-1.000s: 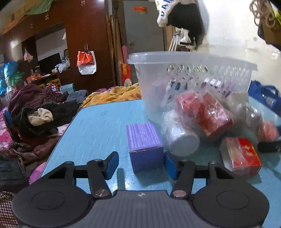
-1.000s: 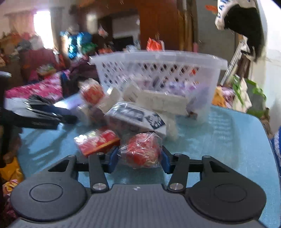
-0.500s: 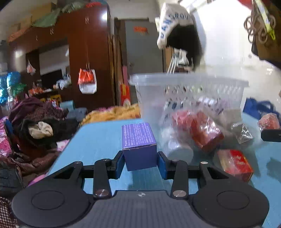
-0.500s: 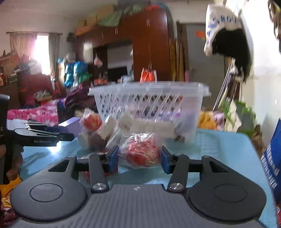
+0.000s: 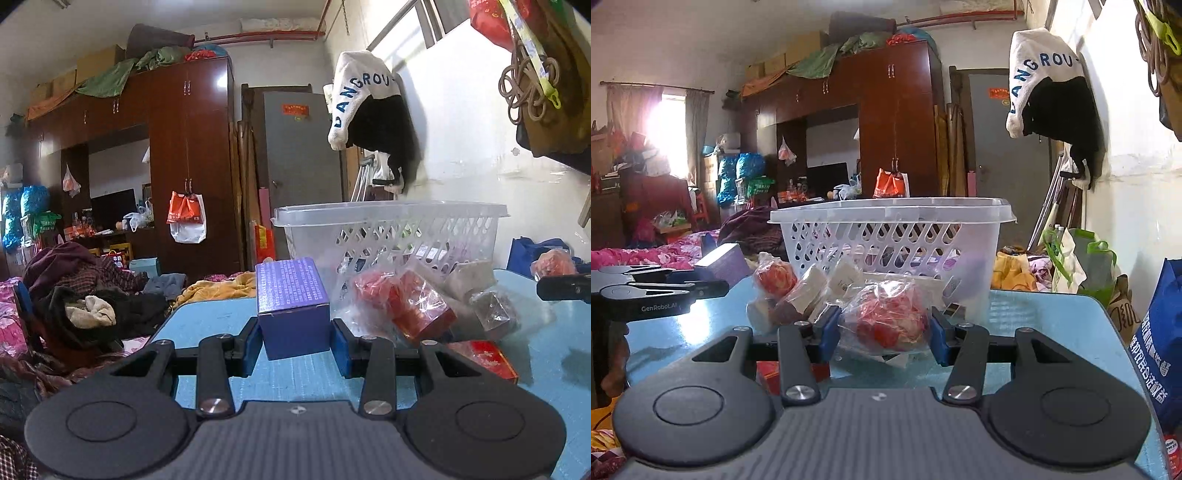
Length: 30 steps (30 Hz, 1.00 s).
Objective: Organize objects
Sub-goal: 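Carry both items over the white basket and open both tools to drop them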
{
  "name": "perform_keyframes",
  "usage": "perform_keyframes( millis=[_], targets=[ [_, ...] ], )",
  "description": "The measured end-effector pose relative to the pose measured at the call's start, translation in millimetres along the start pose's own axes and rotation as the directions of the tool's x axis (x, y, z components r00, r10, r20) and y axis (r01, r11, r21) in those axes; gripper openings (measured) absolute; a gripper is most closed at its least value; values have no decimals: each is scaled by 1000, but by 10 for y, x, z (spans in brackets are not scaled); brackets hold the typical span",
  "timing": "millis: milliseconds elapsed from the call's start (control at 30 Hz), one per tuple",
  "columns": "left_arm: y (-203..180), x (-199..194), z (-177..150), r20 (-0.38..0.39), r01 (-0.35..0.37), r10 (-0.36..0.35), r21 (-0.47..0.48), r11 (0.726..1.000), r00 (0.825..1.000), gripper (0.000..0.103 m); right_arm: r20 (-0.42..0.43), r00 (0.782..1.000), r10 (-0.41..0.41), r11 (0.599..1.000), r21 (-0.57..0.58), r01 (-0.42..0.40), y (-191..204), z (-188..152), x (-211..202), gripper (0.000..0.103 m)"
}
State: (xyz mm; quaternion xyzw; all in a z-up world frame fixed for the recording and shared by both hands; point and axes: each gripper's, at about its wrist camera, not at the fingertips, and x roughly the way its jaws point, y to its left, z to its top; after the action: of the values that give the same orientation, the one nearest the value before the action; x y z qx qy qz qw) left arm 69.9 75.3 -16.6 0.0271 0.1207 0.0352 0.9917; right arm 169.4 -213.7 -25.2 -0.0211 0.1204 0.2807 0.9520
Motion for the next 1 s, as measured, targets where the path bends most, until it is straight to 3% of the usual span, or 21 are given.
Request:
perform_keyframes(
  millis=[633,867,1000],
  targets=[
    [48,-138,-39,64,-13,14,-10,1000,998,44,23,1000,-12,1000,1,12,17,-20,-41,52],
    [38,-322,37,138,19,-17,-17,1000,990,44,54,998,-24,1000,16,23,-10,3,-104,52],
    [-2,-400,102,162,52,-49,-13,999,986,44,63,998,5,997,75,-10,-110,81,-187,52]
  ],
)
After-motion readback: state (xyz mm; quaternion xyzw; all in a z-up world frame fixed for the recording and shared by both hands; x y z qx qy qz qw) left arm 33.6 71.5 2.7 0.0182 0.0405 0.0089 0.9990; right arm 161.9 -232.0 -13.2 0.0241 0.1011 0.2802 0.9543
